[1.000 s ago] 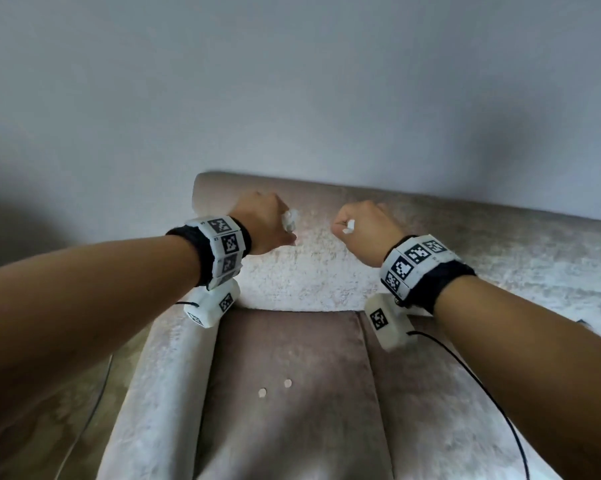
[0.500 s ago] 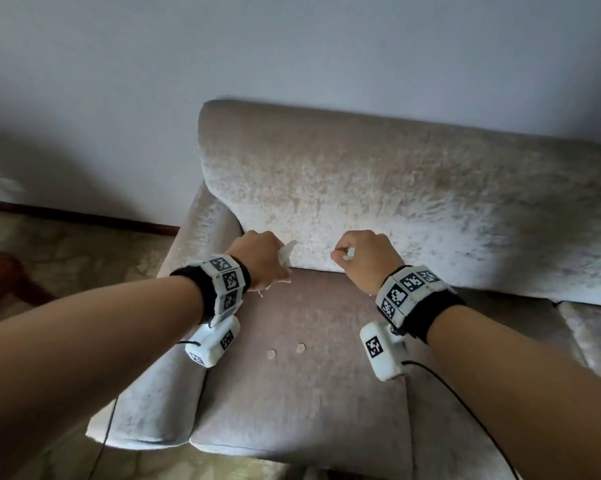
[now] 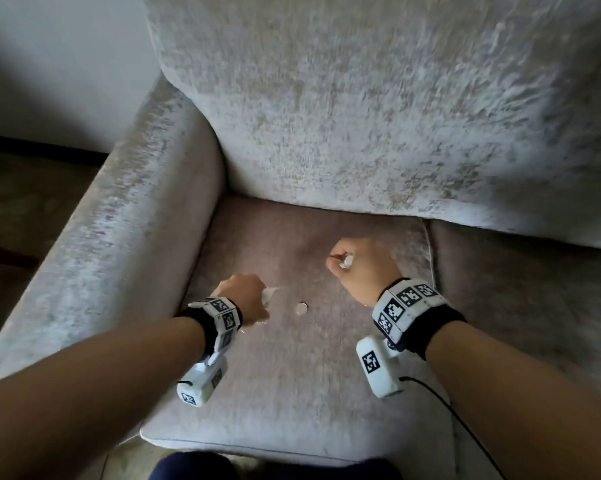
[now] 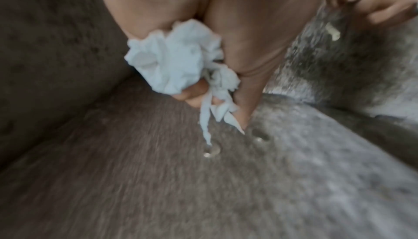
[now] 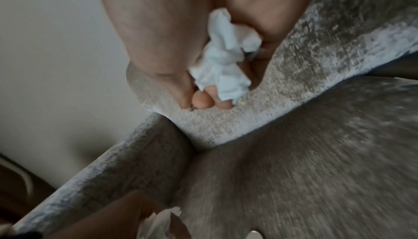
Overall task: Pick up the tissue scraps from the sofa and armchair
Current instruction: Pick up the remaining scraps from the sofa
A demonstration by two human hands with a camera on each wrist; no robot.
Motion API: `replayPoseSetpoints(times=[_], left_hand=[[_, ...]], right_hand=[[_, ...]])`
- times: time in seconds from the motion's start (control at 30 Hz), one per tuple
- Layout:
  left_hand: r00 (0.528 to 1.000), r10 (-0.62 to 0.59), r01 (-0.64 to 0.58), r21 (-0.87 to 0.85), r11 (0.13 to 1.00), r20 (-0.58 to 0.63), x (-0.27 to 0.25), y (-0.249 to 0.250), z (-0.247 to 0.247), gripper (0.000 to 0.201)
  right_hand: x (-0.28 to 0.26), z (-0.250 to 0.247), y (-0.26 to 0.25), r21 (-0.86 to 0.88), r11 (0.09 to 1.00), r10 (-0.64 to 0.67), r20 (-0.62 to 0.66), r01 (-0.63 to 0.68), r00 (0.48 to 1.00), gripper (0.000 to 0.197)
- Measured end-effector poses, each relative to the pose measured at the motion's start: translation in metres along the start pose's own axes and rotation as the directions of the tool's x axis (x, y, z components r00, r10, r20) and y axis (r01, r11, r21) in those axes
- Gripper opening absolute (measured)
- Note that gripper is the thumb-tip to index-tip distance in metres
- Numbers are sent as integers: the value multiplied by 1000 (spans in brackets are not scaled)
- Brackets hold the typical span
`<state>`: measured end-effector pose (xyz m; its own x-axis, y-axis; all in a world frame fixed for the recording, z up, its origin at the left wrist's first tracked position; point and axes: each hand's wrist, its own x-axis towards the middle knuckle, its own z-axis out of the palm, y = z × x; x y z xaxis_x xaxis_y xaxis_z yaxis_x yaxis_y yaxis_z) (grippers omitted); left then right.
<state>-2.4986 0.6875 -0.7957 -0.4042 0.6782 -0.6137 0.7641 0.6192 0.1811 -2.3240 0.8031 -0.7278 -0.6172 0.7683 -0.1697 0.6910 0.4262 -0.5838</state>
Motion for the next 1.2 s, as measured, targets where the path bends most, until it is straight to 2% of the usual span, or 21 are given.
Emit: replayPoseSetpoints(times=[0.1, 0.23, 0.33, 0.5, 0.63, 0.73, 0.87, 0.97, 1.2], left_hand=[[1000, 4, -5, 35, 999, 27, 17, -10, 22, 29], [999, 35, -37, 144, 989, 15, 29, -15, 38, 43], [998, 64, -63, 207, 976, 6, 29, -14, 44, 41], [998, 60, -64, 262, 963, 23, 31, -15, 47, 41], [997, 60, -68, 263, 962, 39, 29, -28, 41, 41], [998, 61, -66, 237, 969, 27, 30, -36, 37, 33], [995, 97, -93, 155, 983, -16, 32, -39, 27, 43], [991, 125, -118, 113, 987, -56, 30, -36, 13, 48], [982, 113, -120, -33, 992, -152, 29, -29, -11, 33]], right_hand=[[4, 19, 18, 0, 1000, -1, -10, 1, 1000, 12], [7, 33, 32, 16, 1000, 1, -9, -1, 1000, 13], [7, 39, 36, 6, 1000, 5, -21, -4, 1000, 13], [4, 53, 39, -17, 994, 106, 82, -105, 991, 15], [6, 66, 37, -22, 991, 132, 129, -131, 983, 16], [9, 80, 34, -45, 991, 129, 164, -123, 978, 5], [13, 102, 35, -129, 988, 114, 272, -81, 956, 27], [16, 117, 36, -177, 980, 149, 335, -93, 930, 29], [21, 137, 34, -315, 949, 137, 393, -7, 909, 29]])
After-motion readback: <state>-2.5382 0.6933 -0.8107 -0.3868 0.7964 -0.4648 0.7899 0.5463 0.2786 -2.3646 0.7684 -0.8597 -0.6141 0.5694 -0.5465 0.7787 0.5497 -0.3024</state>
